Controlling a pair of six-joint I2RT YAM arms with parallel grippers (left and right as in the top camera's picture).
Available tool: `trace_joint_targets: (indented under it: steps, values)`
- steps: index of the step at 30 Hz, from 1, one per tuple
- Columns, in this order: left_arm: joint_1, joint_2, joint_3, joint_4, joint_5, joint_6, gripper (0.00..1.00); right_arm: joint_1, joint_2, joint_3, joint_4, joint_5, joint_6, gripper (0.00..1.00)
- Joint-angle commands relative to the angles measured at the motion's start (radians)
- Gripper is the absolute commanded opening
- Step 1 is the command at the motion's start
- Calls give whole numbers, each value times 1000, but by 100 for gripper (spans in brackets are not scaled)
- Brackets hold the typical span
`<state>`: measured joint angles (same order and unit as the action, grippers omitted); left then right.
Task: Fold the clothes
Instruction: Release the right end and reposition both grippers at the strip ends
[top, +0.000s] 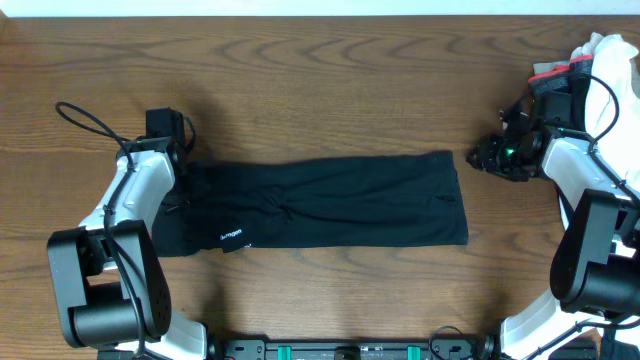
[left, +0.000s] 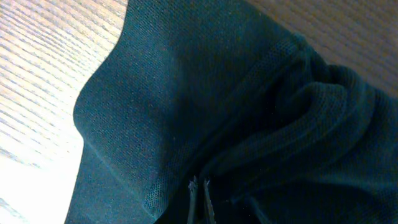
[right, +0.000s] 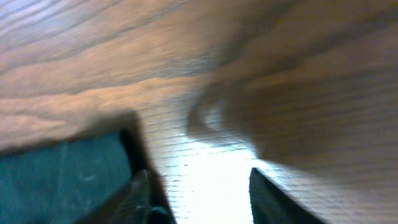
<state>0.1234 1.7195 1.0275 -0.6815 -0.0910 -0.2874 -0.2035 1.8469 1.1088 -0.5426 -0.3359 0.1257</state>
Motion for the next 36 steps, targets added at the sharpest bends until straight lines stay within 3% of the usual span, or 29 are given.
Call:
trace_joint_targets:
  steps: [1, 4, 12, 16, 19, 22, 26, 32, 36]
  values:
    - [5, -25, 20, -12, -33, 13, 7, -6, 7, -5, -11, -114, -23, 52]
    - [5, -50, 34, -29, -33, 18, 11, -6, -16, -4, -73, -161, -30, 48]
    - [4, -196, 44, -50, -22, 20, 41, 17, -38, -24, -281, -170, -45, 50]
    - [4, -255, 44, -68, -15, 20, 42, 57, -38, -80, -233, -166, -32, 49]
    - [4, -270, 44, -74, 11, 20, 45, 79, -38, -111, -175, -178, -26, 42]
    - [4, -268, 43, -76, 37, 20, 45, 88, -38, -116, -147, -196, -25, 29]
    - [4, -268, 43, -77, 39, 20, 45, 86, -40, -114, -152, -192, -26, 1]
    - [4, -268, 43, -81, 39, 20, 45, 52, -115, -76, -269, -165, -27, 1]
    - [4, -268, 43, -80, 39, 20, 45, 43, -171, -72, -316, -83, -30, 7]
